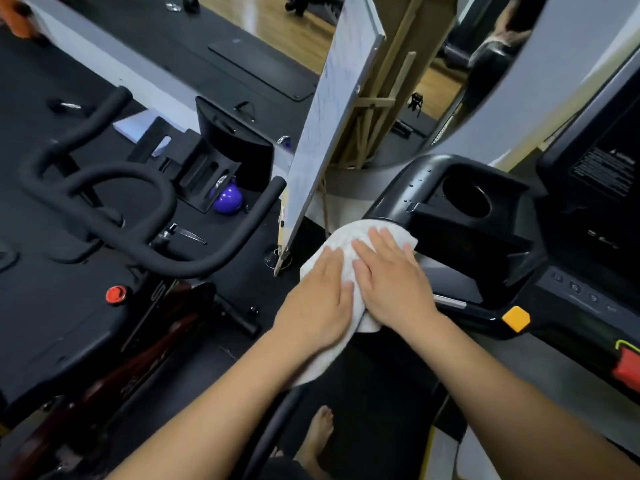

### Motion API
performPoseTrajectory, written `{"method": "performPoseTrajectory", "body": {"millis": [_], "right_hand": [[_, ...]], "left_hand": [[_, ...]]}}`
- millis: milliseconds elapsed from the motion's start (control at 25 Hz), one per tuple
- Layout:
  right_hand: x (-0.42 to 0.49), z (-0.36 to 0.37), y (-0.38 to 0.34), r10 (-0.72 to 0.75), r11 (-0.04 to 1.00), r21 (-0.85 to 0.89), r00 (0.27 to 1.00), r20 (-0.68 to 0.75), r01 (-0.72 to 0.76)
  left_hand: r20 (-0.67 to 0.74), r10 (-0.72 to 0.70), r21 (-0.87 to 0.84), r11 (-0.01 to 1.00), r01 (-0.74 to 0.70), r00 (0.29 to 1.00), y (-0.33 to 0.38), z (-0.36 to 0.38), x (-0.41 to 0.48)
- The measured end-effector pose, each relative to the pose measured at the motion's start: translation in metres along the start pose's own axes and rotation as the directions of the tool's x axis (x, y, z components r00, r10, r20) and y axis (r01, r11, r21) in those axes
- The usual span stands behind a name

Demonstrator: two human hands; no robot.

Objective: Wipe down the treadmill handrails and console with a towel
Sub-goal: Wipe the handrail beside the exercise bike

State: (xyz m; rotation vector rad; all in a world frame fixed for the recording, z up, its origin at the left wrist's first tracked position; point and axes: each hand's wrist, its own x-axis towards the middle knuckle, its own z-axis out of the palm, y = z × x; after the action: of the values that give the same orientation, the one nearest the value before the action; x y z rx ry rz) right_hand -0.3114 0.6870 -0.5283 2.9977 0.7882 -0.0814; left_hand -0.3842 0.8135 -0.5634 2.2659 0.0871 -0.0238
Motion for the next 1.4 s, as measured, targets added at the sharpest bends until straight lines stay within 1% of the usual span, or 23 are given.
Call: {"method": "performPoseTrajectory", "body": {"millis": [40, 80, 120, 160, 200, 240, 280, 360, 400, 480, 600, 680, 760, 840, 880, 960, 1040, 1120, 1160, 1240, 1280, 1320, 1400], "right_hand": [[0.014, -0.002, -0.005, 0.025, 0.999, -0.025, 0.998, 0.053, -0.023], [0.02, -0.001, -0.011, 0.043, 0.998, -0.057, 0.997, 0.066, -0.04], [0.016, 0.002, -0.016, 0.031, 0.996, -0.087, 0.998, 0.047, -0.027], [0.005, 0.004, -0.023, -0.011, 0.996, -0.092, 1.0, -0.011, 0.01], [-0.014, 0.007, -0.029, -0.065, 0.996, -0.071, 0.996, -0.055, 0.061], [-0.036, 0.008, -0.034, -0.108, 0.994, -0.036, 0.99, -0.093, 0.105], [-0.057, 0.01, -0.036, -0.134, 0.991, 0.002, 0.986, -0.1, 0.135], [-0.083, 0.011, -0.035, -0.148, 0.988, 0.04, 0.983, -0.107, 0.153], [-0.083, 0.013, -0.032, -0.146, 0.986, 0.062, 0.983, -0.112, 0.154], [-0.067, 0.014, -0.025, -0.16, 0.98, 0.1, 0.981, -0.108, 0.171], [-0.021, 0.016, -0.01, -0.226, 0.968, 0.091, 0.971, -0.079, 0.233], [0.009, 0.011, -0.005, -0.202, 0.971, 0.121, 0.978, -0.058, 0.208], [0.021, 0.008, -0.008, -0.154, 0.973, 0.166, 0.987, -0.048, 0.16], [0.005, 0.01, -0.015, -0.138, 0.966, 0.203, 0.984, -0.11, 0.158], [-0.01, 0.012, -0.019, -0.157, 0.956, 0.223, 0.976, -0.151, 0.189], [-0.039, 0.016, -0.021, -0.215, 0.934, 0.252, 0.962, -0.165, 0.252], [-0.042, 0.014, -0.019, -0.256, 0.93, 0.237, 0.958, -0.127, 0.28], [-0.019, 0.009, -0.02, -0.281, 0.944, 0.155, 0.955, -0.094, 0.292], [-0.002, 0.007, -0.021, -0.28, 0.953, 0.104, 0.958, -0.07, 0.286], [0.022, 0.003, -0.028, -0.22, 0.974, 0.043, 0.975, -0.023, 0.22], [0.025, 0.004, -0.031, -0.179, 0.983, 0.036, 0.984, -0.022, 0.18], [0.019, 0.005, -0.036, -0.147, 0.987, 0.057, 0.989, -0.031, 0.149], [-0.014, 0.01, -0.043, -0.162, 0.977, 0.124, 0.983, -0.083, 0.171]], "left_hand": [[-0.035, -0.094, -0.155, 0.984, 0.088, 0.995, 0.003, -0.004, 0.012], [-0.039, -0.183, -0.253, 0.953, 0.168, 0.982, 0.004, -0.009, 0.018], [0.005, -0.228, -0.259, 0.94, 0.221, 0.974, 0.0, -0.015, 0.016], [0.084, -0.233, -0.207, 0.947, 0.245, 0.969, -0.008, -0.021, 0.007], [0.166, -0.218, -0.146, 0.959, 0.243, 0.962, -0.016, -0.027, -0.008], [0.208, -0.197, -0.097, 0.97, 0.221, 0.958, -0.023, -0.032, -0.025], [0.218, -0.183, -0.075, 0.976, 0.204, 0.959, -0.027, -0.035, -0.044], [0.155, -0.172, -0.063, 0.981, 0.183, 0.973, -0.029, -0.029, -0.064], [0.105, -0.179, -0.047, 0.982, 0.185, 0.978, -0.029, -0.024, -0.063], [0.071, -0.179, -0.012, 0.984, 0.18, 0.981, -0.025, -0.017, -0.048], [0.058, -0.117, -0.049, 0.992, 0.12, 0.991, -0.021, -0.009, -0.013], [0.059, -0.101, -0.114, 0.988, 0.107, 0.993, -0.014, -0.013, 0.005], [0.109, -0.076, -0.171, 0.981, 0.094, 0.991, -0.011, -0.017, 0.008], [0.155, -0.102, -0.165, 0.978, 0.127, 0.983, -0.017, -0.019, -0.006], [0.162, -0.128, -0.151, 0.977, 0.153, 0.978, -0.024, -0.019, -0.016], [0.155, -0.172, -0.135, 0.972, 0.194, 0.973, -0.033, -0.02, -0.036], [0.164, -0.195, -0.158, 0.962, 0.221, 0.967, -0.035, -0.021, -0.037], [0.216, -0.213, -0.168, 0.953, 0.251, 0.953, -0.036, -0.018, -0.015], [0.24, -0.219, -0.192, 0.944, 0.268, 0.946, -0.037, -0.015, -0.002], [0.245, -0.224, -0.292, 0.911, 0.292, 0.943, -0.041, -0.01, 0.015], [0.225, -0.209, -0.296, 0.916, 0.272, 0.951, -0.041, -0.009, 0.016], [0.212, -0.173, -0.258, 0.939, 0.226, 0.962, -0.04, -0.01, 0.009], [0.18, -0.069, -0.16, 0.982, 0.099, 0.981, -0.038, -0.013, -0.016]]}}
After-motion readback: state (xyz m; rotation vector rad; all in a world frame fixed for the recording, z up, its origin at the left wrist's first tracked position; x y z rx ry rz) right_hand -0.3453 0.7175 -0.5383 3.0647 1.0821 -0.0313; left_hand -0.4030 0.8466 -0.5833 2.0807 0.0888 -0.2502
